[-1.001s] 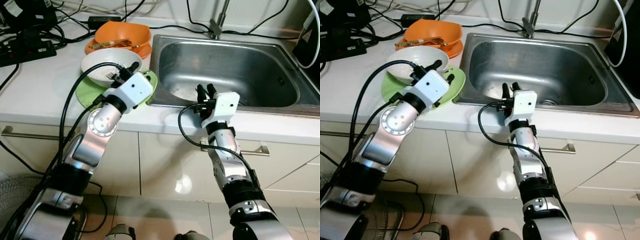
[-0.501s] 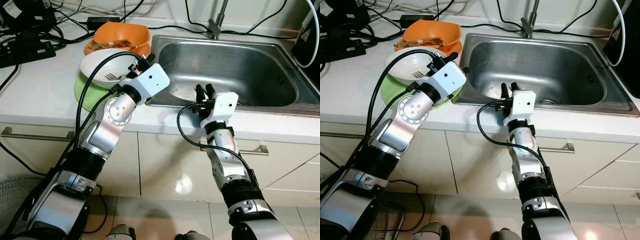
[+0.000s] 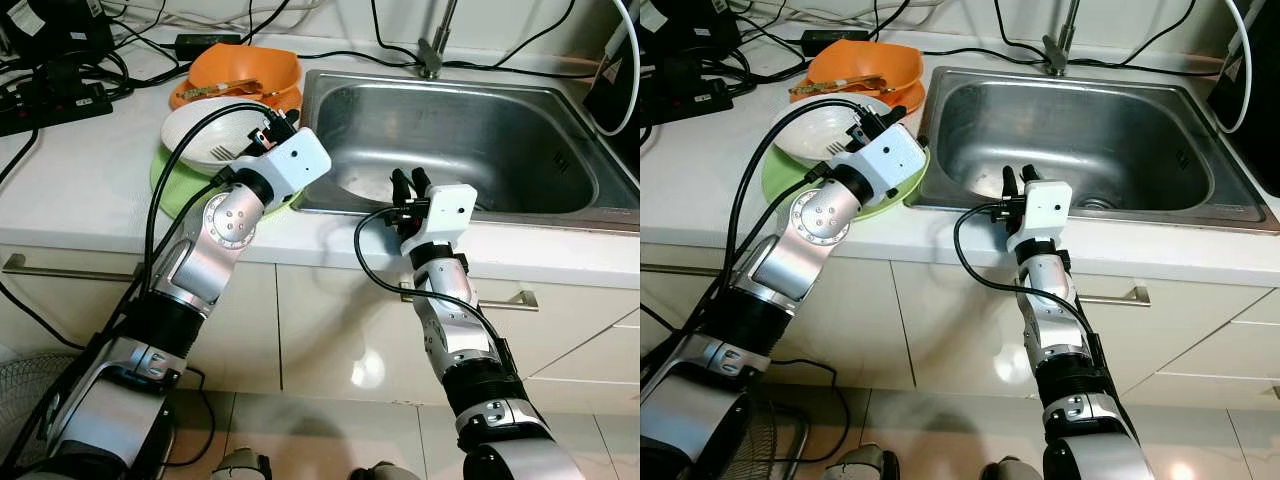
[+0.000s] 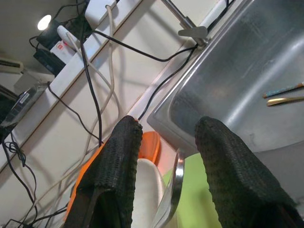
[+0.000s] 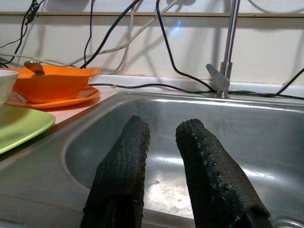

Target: Kitchen organization

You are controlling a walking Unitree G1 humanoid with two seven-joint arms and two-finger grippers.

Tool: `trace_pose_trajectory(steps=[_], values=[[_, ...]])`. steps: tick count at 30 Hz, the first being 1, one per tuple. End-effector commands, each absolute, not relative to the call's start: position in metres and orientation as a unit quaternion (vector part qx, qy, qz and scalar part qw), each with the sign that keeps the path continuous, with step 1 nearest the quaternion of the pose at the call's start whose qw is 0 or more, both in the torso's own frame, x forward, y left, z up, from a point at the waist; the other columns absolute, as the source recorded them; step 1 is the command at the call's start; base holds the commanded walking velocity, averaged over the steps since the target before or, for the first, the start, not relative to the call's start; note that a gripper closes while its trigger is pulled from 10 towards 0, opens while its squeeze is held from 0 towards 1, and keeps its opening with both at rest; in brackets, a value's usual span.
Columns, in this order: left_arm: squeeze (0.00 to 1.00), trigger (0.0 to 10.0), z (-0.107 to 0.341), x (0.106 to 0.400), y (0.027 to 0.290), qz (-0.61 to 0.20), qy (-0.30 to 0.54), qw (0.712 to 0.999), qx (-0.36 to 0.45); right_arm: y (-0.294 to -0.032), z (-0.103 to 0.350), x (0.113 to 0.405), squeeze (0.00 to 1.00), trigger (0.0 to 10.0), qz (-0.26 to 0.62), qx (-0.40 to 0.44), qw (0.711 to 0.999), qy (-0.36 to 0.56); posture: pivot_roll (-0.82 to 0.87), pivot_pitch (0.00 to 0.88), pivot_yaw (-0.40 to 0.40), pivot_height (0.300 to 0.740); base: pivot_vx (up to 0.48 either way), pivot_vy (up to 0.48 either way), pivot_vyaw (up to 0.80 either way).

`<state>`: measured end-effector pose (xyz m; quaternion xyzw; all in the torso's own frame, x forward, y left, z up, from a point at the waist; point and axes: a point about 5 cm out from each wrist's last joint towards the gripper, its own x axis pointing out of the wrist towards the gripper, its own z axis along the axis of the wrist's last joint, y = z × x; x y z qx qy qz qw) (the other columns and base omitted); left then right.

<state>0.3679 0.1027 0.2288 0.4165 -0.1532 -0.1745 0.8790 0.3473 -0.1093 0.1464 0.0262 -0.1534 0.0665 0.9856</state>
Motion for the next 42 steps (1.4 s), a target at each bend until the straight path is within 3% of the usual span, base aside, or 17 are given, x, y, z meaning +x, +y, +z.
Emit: trace_pose_trajectory(steps=[1, 3, 4, 6, 7, 34, 39, 42], values=[[0.0, 10.0, 0.23, 0.368, 0.104, -0.171, -0.151, 0.879, 0.419, -0.108, 0.143, 0.348, 0.0, 10.0, 0.067, 0.031, 0.987, -0.143, 0.09, 0.071, -0.023, 0.718, 0.0, 0.0, 0.0], [0.0, 10.0, 0.227, 0.368, 0.105, -0.173, -0.146, 0.879, 0.42, -0.108, 0.143, 0.348, 0.0, 10.0, 0.067, 0.031, 0.987, -0.143, 0.09, 0.071, -0.023, 0.718, 0.0, 0.0, 0.0], [0.0, 4.1, 0.225, 0.368, 0.105, -0.174, -0.143, 0.878, 0.423, -0.108, 0.143, 0.348, 0.0, 10.0, 0.066, 0.031, 0.987, -0.142, 0.08, 0.072, -0.023, 0.718, 0.0, 0.0, 0.0], [0.0, 4.1, 0.225, 0.368, 0.105, -0.175, -0.143, 0.877, 0.424, -0.108, 0.143, 0.348, 0.0, 10.0, 0.066, 0.031, 0.987, -0.142, 0.08, 0.072, -0.023, 0.718, 0.0, 0.0, 0.0], [0.0, 0.0, 0.225, 0.368, 0.105, -0.175, -0.143, 0.877, 0.424, -0.108, 0.143, 0.348, 0.0, 10.0, 0.065, 0.031, 0.987, -0.141, 0.08, 0.072, -0.023, 0.718, 0.0, 0.0, 0.0], [0.0, 0.0, 0.229, 0.365, 0.107, -0.165, -0.145, 0.863, 0.454, -0.104, 0.142, 0.349, 0.0, 10.0, 0.073, 0.032, 0.987, -0.136, 0.09, 0.069, -0.026, 0.718, 0.0, 0.0, 0.0], [0.0, 0.0, 0.245, 0.363, 0.107, -0.147, -0.177, 0.848, 0.477, -0.103, 0.143, 0.35, 0.0, 10.0, 0.075, 0.033, 0.987, -0.137, 0.09, 0.061, -0.027, 0.718, 0.0, 0.0, 0.0], [0.0, 0.0, 0.262, 0.36, 0.105, -0.126, -0.212, 0.817, 0.522, -0.103, 0.143, 0.35, 0.0, 10.0, 0.076, 0.033, 0.987, -0.137, 0.09, 0.055, -0.028, 0.718, 0.0, 0.0, 0.0]])
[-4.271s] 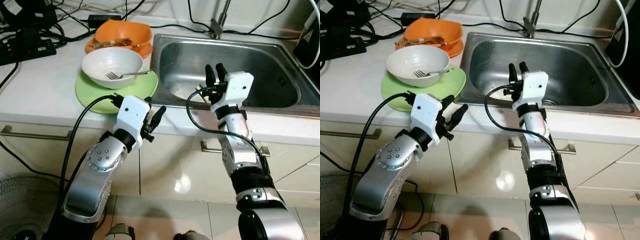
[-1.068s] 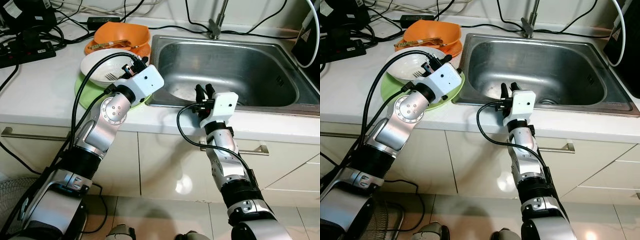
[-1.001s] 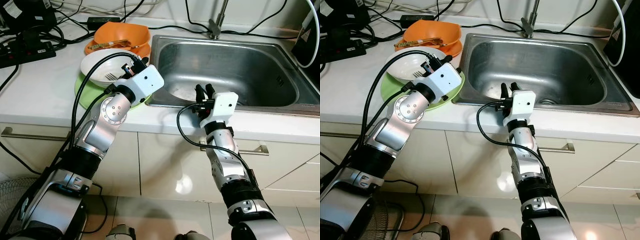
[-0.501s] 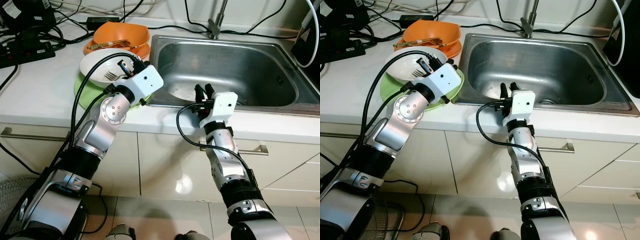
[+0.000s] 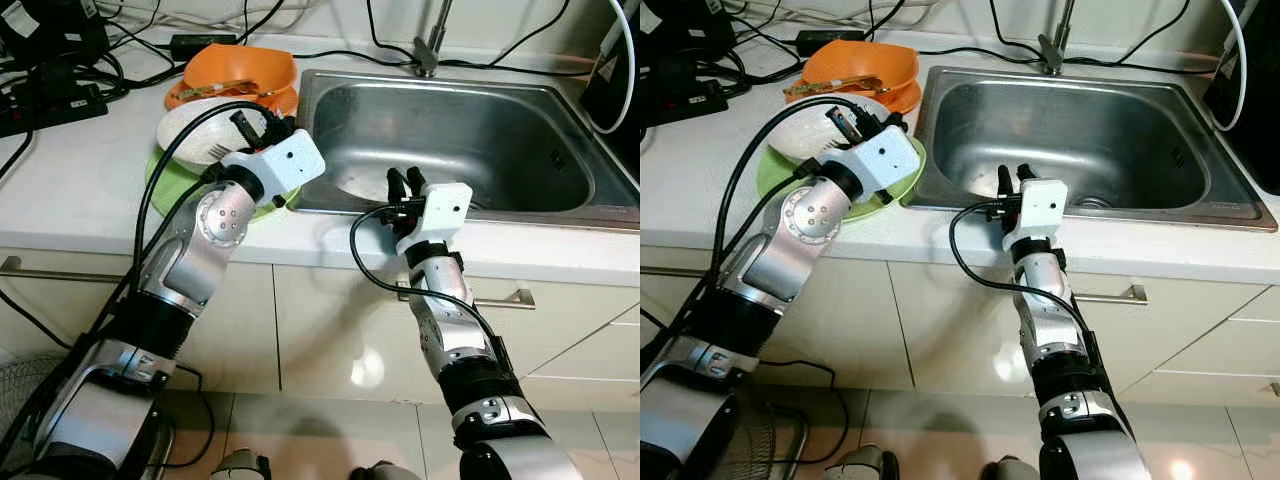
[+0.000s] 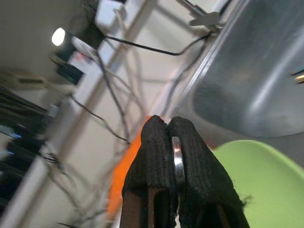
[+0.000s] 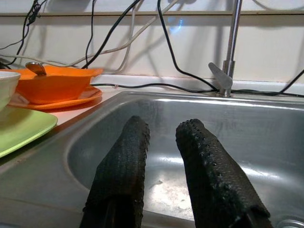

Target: Kitchen organization

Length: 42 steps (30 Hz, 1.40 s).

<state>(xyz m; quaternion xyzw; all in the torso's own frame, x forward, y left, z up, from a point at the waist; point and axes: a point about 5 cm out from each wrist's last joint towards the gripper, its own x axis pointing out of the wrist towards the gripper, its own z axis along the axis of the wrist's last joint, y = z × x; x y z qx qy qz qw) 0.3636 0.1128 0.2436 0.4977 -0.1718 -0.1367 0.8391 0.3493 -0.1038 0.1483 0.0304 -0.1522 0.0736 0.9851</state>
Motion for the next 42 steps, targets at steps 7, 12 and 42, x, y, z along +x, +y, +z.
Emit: trace_pose_trajectory(steps=[7, 12, 42], values=[[0.0, 10.0, 0.287, 0.35, 0.09, -0.105, -0.285, 0.784, 0.542, -0.101, 0.143, 0.35, 0.0, 10.0, 0.077, 0.032, 0.987, -0.138, 0.09, 0.044, -0.027, 0.718, 0.0, 0.0, 0.0], [0.0, 10.0, 0.302, 0.335, 0.073, -0.13, -0.352, 0.797, 0.473, -0.101, 0.143, 0.351, 0.0, 10.0, 0.074, 0.021, 0.988, -0.136, 0.09, 0.041, -0.027, 0.718, 0.0, 0.0, 0.0], [0.0, 10.0, 0.308, 0.315, 0.056, -0.297, -0.33, 0.893, 0.075, -0.083, 0.192, 0.351, 0.0, 10.0, 0.16, -0.009, 0.963, -0.219, 0.06, 0.07, -0.018, 0.718, 0.0, 0.0, 0.0]])
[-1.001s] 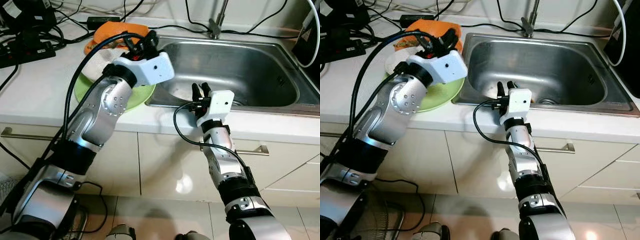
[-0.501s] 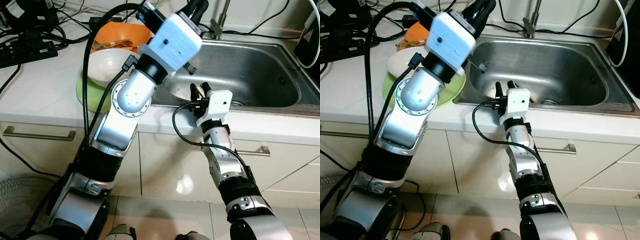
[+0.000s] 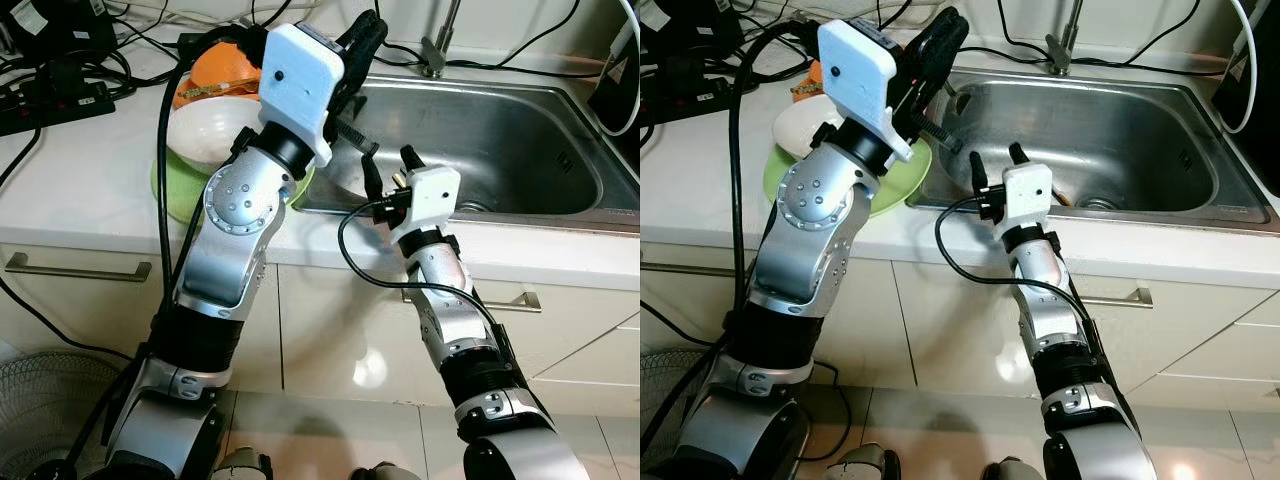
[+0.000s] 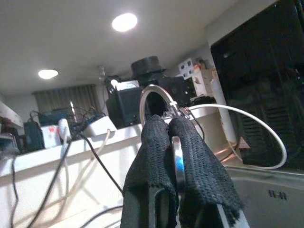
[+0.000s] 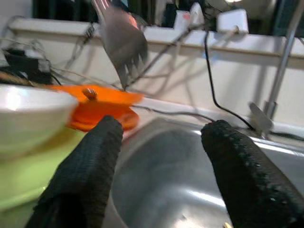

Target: Kitchen organization

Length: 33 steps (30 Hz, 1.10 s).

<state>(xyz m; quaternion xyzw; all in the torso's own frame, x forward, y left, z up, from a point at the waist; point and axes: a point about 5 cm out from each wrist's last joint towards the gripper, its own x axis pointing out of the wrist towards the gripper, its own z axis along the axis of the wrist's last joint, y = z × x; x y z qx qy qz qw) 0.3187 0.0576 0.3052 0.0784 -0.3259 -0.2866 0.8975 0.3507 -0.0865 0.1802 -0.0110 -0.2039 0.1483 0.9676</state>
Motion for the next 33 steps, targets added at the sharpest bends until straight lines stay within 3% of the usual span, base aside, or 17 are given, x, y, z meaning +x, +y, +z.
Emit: trace_pose_trajectory(steps=[1, 32, 33], values=[[0.0, 10.0, 0.308, 0.315, 0.056, -0.299, -0.328, 0.893, 0.073, -0.081, 0.193, 0.351, 0.0, 10.0, 0.163, -0.007, 0.962, -0.221, 0.06, 0.07, -0.019, 0.718, 0.0, 0.0, 0.0], [0.0, 10.0, 0.279, 0.306, 0.056, -0.393, -0.229, 0.889, 0.053, -0.069, 0.2, 0.349, 0.0, 10.0, 0.171, 0.013, 0.961, -0.215, 0.08, 0.071, -0.014, 0.718, 0.0, 0.0, 0.0], [0.0, 10.0, 0.279, 0.306, 0.056, -0.393, -0.229, 0.889, 0.053, -0.069, 0.2, 0.349, 0.0, 5.6, 0.172, 0.013, 0.961, -0.215, 0.08, 0.071, -0.014, 0.718, 0.0, 0.0, 0.0]])
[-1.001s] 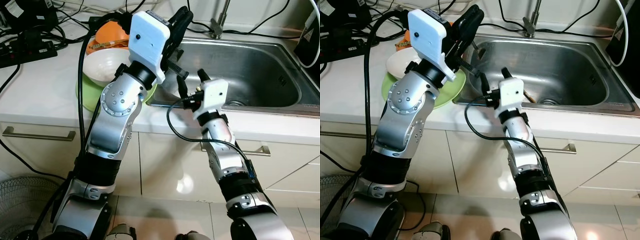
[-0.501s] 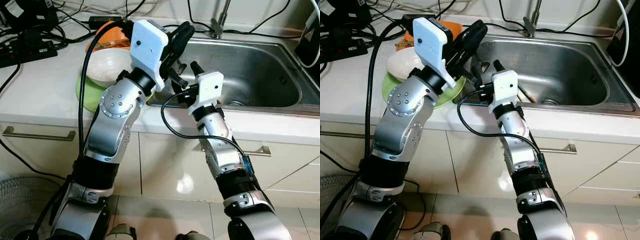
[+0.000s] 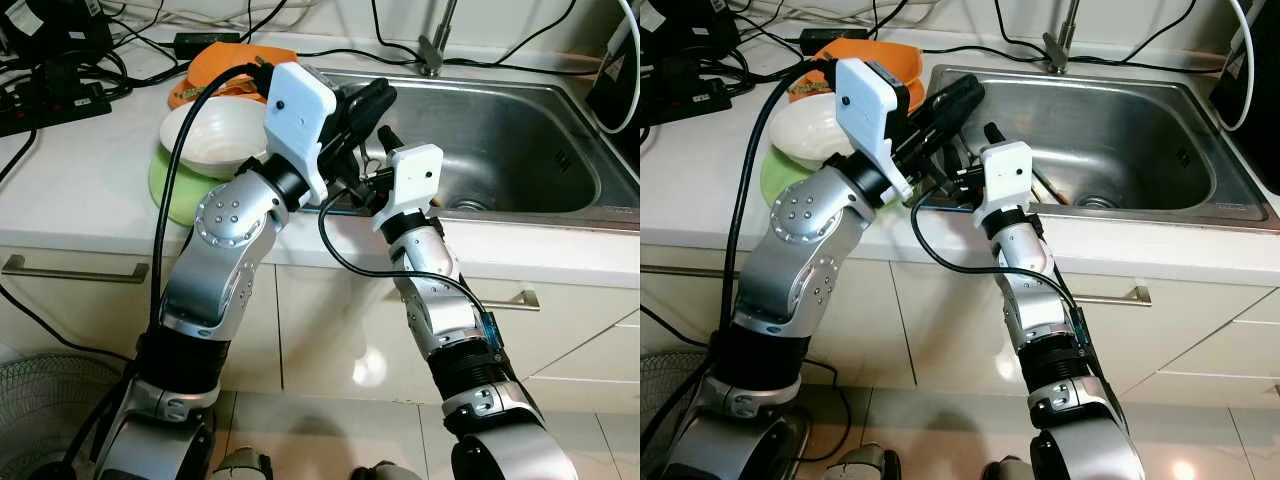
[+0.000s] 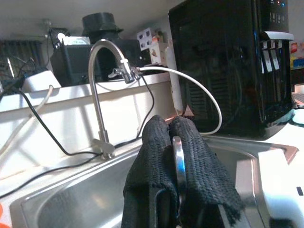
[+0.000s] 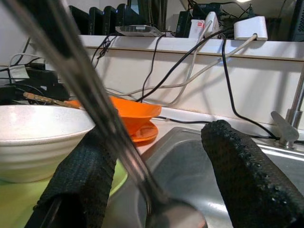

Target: Kitchen organization

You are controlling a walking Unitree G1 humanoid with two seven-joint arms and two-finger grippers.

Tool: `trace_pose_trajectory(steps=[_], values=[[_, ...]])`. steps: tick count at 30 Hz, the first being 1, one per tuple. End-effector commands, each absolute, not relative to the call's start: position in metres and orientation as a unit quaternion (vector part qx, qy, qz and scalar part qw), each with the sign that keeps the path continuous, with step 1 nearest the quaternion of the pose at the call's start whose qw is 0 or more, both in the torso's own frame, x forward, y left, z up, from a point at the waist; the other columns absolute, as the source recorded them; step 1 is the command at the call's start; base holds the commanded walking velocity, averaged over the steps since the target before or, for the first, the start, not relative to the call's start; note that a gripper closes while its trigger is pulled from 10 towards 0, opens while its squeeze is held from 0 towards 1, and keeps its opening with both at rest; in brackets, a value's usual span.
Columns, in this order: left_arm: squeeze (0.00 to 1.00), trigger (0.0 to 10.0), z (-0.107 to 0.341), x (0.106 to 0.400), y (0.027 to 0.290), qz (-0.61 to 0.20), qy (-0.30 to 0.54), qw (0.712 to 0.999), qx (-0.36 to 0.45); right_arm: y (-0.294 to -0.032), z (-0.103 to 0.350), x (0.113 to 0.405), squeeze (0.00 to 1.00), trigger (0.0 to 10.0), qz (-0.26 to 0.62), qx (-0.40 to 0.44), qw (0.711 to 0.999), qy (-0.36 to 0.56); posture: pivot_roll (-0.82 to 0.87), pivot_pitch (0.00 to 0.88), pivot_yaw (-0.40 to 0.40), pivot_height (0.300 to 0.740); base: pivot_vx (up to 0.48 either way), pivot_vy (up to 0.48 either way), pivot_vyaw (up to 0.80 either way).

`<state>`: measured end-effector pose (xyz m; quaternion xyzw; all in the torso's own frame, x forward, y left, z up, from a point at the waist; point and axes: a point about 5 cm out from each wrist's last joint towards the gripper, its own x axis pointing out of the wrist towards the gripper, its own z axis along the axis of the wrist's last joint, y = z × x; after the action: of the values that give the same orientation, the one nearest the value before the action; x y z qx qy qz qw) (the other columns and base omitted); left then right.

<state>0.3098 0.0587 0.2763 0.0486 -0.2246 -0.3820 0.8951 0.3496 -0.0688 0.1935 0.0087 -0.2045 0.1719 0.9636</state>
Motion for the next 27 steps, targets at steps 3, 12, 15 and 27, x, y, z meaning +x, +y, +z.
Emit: trace_pose_trajectory(steps=[3, 12, 15, 27], values=[[0.0, 10.0, 0.28, 0.305, 0.057, -0.394, -0.229, 0.889, 0.052, -0.069, 0.2, 0.349, 0.0, 0.0, 0.174, 0.014, 0.961, -0.215, 0.08, 0.067, -0.013, 0.718, 0.0, 0.0, 0.0], [0.0, 10.0, 0.279, 0.305, 0.06, -0.394, -0.222, 0.89, 0.059, -0.067, 0.2, 0.35, 0.0, 0.0, 0.175, 0.018, 0.961, -0.216, 0.08, 0.062, -0.013, 0.718, 0.0, 0.0, 0.0], [0.0, 10.0, 0.278, 0.306, 0.061, -0.395, -0.219, 0.891, 0.057, -0.066, 0.2, 0.35, 0.0, 0.0, 0.175, 0.019, 0.961, -0.215, 0.08, 0.059, -0.01, 0.718, 0.0, 0.0, 0.0], [0.0, 10.0, 0.269, 0.305, 0.058, -0.401, -0.202, 0.89, 0.085, -0.065, 0.199, 0.35, 0.0, 0.0, 0.176, 0.023, 0.96, -0.215, 0.08, 0.055, -0.007, 0.718, 0.0, 0.0, 0.0]])
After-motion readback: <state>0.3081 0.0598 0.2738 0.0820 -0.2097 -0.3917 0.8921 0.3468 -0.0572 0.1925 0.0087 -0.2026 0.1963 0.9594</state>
